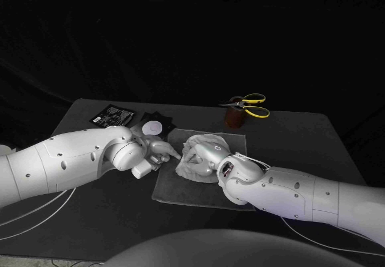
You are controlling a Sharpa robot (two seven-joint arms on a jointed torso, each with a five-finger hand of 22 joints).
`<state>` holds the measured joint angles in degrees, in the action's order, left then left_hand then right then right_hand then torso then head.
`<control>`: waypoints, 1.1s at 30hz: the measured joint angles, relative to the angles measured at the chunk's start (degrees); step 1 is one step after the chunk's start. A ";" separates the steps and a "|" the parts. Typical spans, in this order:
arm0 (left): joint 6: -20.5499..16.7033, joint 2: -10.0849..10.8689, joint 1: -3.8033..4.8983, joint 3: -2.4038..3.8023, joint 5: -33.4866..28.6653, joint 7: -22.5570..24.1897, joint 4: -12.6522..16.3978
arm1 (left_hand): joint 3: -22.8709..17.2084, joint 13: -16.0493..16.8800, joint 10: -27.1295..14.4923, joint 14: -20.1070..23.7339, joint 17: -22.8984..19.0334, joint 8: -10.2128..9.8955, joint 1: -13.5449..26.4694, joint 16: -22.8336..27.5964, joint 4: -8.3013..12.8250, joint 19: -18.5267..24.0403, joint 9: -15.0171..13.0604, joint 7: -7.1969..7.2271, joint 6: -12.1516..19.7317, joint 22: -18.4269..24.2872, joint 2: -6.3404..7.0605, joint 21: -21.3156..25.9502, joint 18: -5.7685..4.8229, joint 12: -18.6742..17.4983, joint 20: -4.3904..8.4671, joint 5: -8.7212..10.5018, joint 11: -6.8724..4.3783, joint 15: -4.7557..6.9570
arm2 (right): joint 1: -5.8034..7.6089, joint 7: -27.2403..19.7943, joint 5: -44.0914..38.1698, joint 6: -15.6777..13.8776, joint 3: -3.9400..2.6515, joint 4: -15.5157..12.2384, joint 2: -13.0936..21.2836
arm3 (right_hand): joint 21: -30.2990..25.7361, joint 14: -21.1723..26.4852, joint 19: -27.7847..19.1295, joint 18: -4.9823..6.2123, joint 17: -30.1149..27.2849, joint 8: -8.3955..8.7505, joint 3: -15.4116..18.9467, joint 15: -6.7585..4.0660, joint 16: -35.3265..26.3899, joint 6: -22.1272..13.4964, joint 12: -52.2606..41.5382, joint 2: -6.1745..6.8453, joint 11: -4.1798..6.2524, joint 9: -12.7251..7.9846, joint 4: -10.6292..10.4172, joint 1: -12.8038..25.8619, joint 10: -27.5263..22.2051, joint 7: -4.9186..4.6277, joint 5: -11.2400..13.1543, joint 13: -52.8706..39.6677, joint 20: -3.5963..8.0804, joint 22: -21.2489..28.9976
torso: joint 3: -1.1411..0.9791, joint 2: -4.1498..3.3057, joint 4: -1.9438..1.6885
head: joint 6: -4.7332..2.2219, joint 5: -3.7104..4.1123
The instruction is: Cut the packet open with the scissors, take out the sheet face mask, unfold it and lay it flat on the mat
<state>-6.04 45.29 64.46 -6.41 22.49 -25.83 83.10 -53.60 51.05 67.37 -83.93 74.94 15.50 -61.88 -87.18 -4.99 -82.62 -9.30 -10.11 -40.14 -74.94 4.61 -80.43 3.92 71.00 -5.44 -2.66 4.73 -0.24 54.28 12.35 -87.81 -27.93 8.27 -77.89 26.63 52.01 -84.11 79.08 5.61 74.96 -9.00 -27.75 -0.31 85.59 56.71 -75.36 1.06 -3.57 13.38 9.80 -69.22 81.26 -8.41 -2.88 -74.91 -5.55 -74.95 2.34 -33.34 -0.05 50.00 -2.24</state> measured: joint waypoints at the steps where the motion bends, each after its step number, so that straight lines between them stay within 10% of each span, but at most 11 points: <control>1: 0.12 -0.01 0.01 0.00 0.02 -0.04 0.01 | 0.00 0.00 0.00 0.00 0.00 0.00 0.00 0.00 0.00 0.00 0.00 0.00 0.00 -0.01 0.00 0.00 0.00 0.00 0.00 0.00 0.00 0.00 | 0.00 0.00 0.00 0.00 0.00 0.01 -0.01 | 0.00 0.00 0.00 0.00 0.00 0.00 0.00 0.00 0.00 0.00 0.00 0.00 0.00 0.00 0.00 0.00 0.00 0.00 0.00 0.01 0.00 0.00 | 0.00 0.00 0.00 | 0.00 0.03; 33: 2.36 -0.74 -0.09 -0.19 -0.84 0.79 -0.40 | -0.40 0.92 0.21 -0.20 0.00 0.82 0.23 -0.17 0.42 0.00 -0.86 0.31 -4.66 0.02 -0.23 0.00 0.00 0.39 -0.41 0.00 0.20 -0.21 | 0.01 0.00 -0.02 0.00 -0.01 0.02 0.08 | 0.00 0.10 0.00 -0.04 -0.02 0.00 0.00 0.10 0.07 -0.01 0.06 0.00 0.05 0.00 0.00 0.00 -0.05 0.03 0.00 0.01 0.00 0.01 | 0.08 -0.02 -0.03 | 0.00 0.62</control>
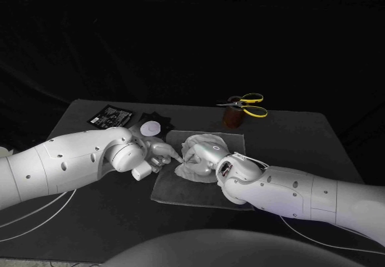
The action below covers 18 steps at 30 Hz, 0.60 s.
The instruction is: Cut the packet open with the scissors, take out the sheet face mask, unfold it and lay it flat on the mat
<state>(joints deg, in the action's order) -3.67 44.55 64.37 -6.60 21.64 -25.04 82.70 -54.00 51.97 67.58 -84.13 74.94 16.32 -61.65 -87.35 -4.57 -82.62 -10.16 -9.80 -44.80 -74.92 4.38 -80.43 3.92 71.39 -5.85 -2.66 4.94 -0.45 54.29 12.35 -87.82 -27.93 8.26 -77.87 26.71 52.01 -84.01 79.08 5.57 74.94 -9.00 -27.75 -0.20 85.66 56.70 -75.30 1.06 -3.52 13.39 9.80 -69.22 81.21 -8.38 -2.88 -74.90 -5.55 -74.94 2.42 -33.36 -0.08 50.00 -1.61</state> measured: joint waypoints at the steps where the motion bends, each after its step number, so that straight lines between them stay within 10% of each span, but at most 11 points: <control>1: -0.06 0.03 0.00 0.00 -0.04 0.13 -0.03 | -0.08 0.00 0.00 0.00 0.00 0.00 0.00 0.00 0.08 0.00 0.00 0.00 0.00 0.01 0.00 0.00 0.00 0.00 0.00 0.00 0.00 0.00 | 0.00 0.00 0.00 0.00 0.00 0.00 0.02 | 0.00 0.00 0.00 -0.02 0.01 0.00 0.00 0.00 0.00 0.00 0.00 0.00 0.04 0.00 0.00 0.00 -0.04 0.00 0.00 0.00 0.00 0.00 | 0.02 0.00 0.00 | 0.00 0.03; 18: -2.86 0.15 0.15 0.20 6.11 0.54 -2.11 | -0.39 -1.96 -1.15 0.01 0.00 -2.61 0.62 0.01 1.03 0.23 0.63 1.80 4.55 -0.01 0.62 0.46 0.00 -0.66 0.22 0.00 -0.53 0.00 | 0.00 0.00 -0.01 0.00 0.01 0.06 0.06 | 0.00 -0.01 0.00 0.56 0.01 0.04 -0.48 -0.43 -0.07 -0.02 0.03 0.38 0.05 -0.05 0.15 0.38 -0.05 0.17 0.00 -0.05 0.00 0.02 | -0.09 0.06 -0.01 | 0.00 -0.01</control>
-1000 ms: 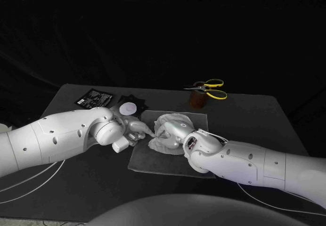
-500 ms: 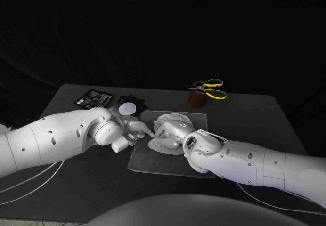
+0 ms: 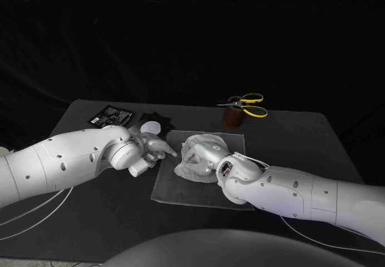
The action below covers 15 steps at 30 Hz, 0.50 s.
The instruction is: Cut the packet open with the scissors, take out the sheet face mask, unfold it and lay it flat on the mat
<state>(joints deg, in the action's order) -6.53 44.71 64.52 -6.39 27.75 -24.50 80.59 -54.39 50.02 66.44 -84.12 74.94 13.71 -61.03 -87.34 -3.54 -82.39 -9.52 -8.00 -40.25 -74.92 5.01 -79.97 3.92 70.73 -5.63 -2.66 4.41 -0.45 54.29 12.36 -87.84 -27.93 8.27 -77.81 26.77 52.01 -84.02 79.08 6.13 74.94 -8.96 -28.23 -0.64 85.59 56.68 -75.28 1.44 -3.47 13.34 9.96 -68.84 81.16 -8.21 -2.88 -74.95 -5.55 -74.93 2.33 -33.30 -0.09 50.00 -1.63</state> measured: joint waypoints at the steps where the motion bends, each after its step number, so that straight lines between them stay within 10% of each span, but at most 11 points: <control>1: -0.07 -0.02 0.01 0.02 0.72 0.00 -0.10 | 0.00 -0.13 -0.01 0.00 0.00 0.00 0.00 0.00 0.00 0.00 -0.03 0.15 0.15 0.00 0.00 0.00 0.00 0.00 0.00 0.00 -0.01 0.00 | 0.00 0.00 0.00 0.00 0.00 0.01 0.00 | 0.00 0.00 0.00 0.00 -0.01 0.00 0.00 0.00 0.00 0.00 0.00 0.00 0.00 0.00 0.00 0.00 0.00 0.00 0.00 0.00 0.00 0.00 | -0.01 0.00 0.02 | 0.00 0.01; 9: -0.44 -0.16 0.11 0.12 7.40 0.29 -0.30 | -0.31 -1.00 -0.72 0.00 0.00 0.03 -0.71 0.01 0.31 0.20 -0.10 0.80 0.71 -0.03 0.70 0.37 0.00 -0.69 0.20 0.00 -0.30 0.00 | 0.00 0.03 0.00 -0.01 0.00 0.03 0.01 | 0.00 0.00 0.00 -0.01 -0.04 0.00 0.00 0.00 -0.01 0.00 0.00 0.00 0.00 -0.02 0.00 0.00 0.00 0.01 0.00 0.00 0.00 0.03 | 0.01 -0.01 0.03 | 0.00 -0.05; 11: -0.77 -0.18 0.11 0.11 9.47 0.53 -0.29 | -0.31 -1.03 -0.84 0.12 0.00 0.02 -0.71 0.01 0.31 0.21 -9.04 1.44 1.35 -0.03 0.70 0.37 0.00 -0.69 0.20 0.00 -0.42 0.12 | 0.00 0.03 0.00 -0.01 0.00 0.03 0.01 | 0.00 0.00 0.00 -0.01 -0.04 0.00 0.00 0.00 -0.01 0.00 0.01 0.00 0.00 -0.02 0.00 0.00 0.00 0.02 0.00 0.01 0.00 0.02 | 0.01 -0.02 0.03 | 0.00 -0.08; 15: -1.85 0.00 0.04 0.04 12.68 1.35 -0.37 | -0.32 -1.03 -0.92 0.21 0.00 0.01 -1.07 0.02 0.63 0.21 -9.75 1.60 1.50 -0.03 1.06 0.37 0.00 -0.69 0.20 0.00 -0.51 0.21 | 0.00 0.03 0.00 -0.04 -0.02 0.03 0.01 | 0.00 0.00 0.00 -0.02 -0.04 0.02 0.00 0.00 -0.02 -0.03 0.01 0.00 0.01 -0.15 0.00 0.00 -0.01 0.05 0.00 0.02 0.00 0.02 | 0.04 -0.03 0.01 | 0.00 -0.13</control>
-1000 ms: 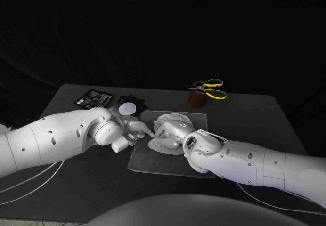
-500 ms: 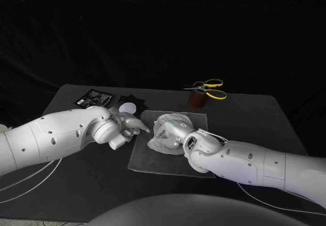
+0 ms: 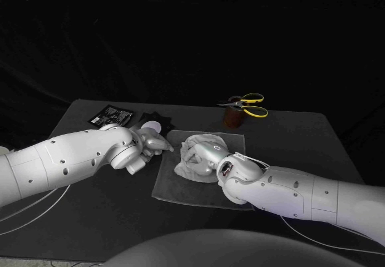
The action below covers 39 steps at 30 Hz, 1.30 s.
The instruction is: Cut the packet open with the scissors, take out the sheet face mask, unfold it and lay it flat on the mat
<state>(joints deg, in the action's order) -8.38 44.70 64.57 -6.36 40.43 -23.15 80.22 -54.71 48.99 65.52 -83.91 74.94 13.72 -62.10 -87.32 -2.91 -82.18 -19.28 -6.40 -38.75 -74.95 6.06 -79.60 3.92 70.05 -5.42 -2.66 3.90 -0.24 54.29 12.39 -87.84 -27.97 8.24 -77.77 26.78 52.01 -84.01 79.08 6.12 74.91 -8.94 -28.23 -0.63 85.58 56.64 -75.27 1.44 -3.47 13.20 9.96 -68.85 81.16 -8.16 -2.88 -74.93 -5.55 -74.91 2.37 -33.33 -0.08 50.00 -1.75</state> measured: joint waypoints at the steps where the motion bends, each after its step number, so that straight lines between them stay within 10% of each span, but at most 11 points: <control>1: -0.29 0.09 -0.02 -0.02 0.52 0.33 0.03 | -0.07 0.04 0.00 0.00 0.00 -0.01 -0.01 0.00 0.29 0.12 0.00 -0.53 -0.53 0.00 0.01 0.03 0.01 0.00 0.12 0.00 0.00 0.00 | 0.00 0.00 0.00 -0.01 0.00 0.00 0.00 | 0.00 0.00 0.00 0.00 0.00 0.00 0.00 0.00 0.00 0.05 0.00 0.00 0.00 0.01 0.00 0.00 0.00 -0.05 0.00 0.01 0.00 0.00 | 0.02 0.00 0.00 | 0.00 -0.01; 6: -2.32 0.86 -0.14 -0.13 1.79 2.84 0.21 | 0.57 -0.21 -0.26 -0.23 0.00 1.57 -1.58 0.31 1.69 0.94 9.15 -2.58 -7.92 0.00 1.19 1.06 0.00 -0.39 0.08 0.00 0.21 0.22 | 0.02 -0.03 0.00 -0.13 0.00 -0.02 0.07 | 0.00 0.00 0.00 -0.01 0.01 -0.01 0.00 0.00 -0.11 0.18 0.01 0.00 0.00 0.14 0.00 0.00 0.00 -0.13 0.00 0.02 0.00 -0.03 | 0.08 -0.04 0.00 | 0.00 -0.02; 20: -6.27 5.04 -0.76 0.03 -0.64 15.69 4.23 | 3.83 -14.04 -11.76 -0.23 0.00 8.48 -7.96 2.66 6.34 4.61 6.22 -3.03 -11.61 3.27 3.36 5.40 0.91 -9.37 -0.11 0.00 0.52 0.23 | -0.10 -0.69 0.44 -1.15 0.06 0.01 0.54 | 0.00 0.01 0.00 -0.06 0.05 -0.02 0.00 0.01 0.14 0.26 -0.25 0.00 0.01 0.08 0.00 0.00 -0.01 -0.05 0.00 -0.02 0.00 -0.03 | 0.08 -0.02 -0.08 | 0.00 0.02; 39: -6.24 7.75 -1.85 -0.06 7.80 18.15 6.98 | 7.63 -11.09 -7.00 -0.23 0.00 15.93 -9.75 2.18 5.67 3.86 3.03 -1.65 -13.12 2.03 3.24 4.48 0.90 -6.08 0.63 0.00 -0.72 0.64 | -0.18 -8.93 6.97 -7.86 0.06 -3.40 2.47 | 0.72 0.02 0.23 -0.42 -0.01 -0.47 -0.34 0.03 0.09 1.49 -0.24 0.83 0.26 0.26 0.03 0.83 0.18 0.16 0.00 0.02 0.23 0.00 | 0.01 0.05 -0.02 | 0.00 -1.41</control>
<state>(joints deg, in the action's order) -14.62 52.45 62.72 -6.41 48.23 -5.00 87.20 -47.08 37.90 58.51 -84.13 74.94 29.65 -71.86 -85.14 2.76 -78.32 -16.25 -8.06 -51.88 -72.92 9.31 -75.12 4.82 63.96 -4.79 -2.66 3.18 0.41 54.11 3.45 -80.87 -35.83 8.31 -81.17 29.25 52.73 -83.99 79.31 5.70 74.90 -9.41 -28.56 -0.60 85.67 58.14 -75.51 2.27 -3.21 13.45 9.99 -68.01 81.34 -8.00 -2.88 -74.90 -5.32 -74.91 2.38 -33.28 -0.10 50.00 -3.16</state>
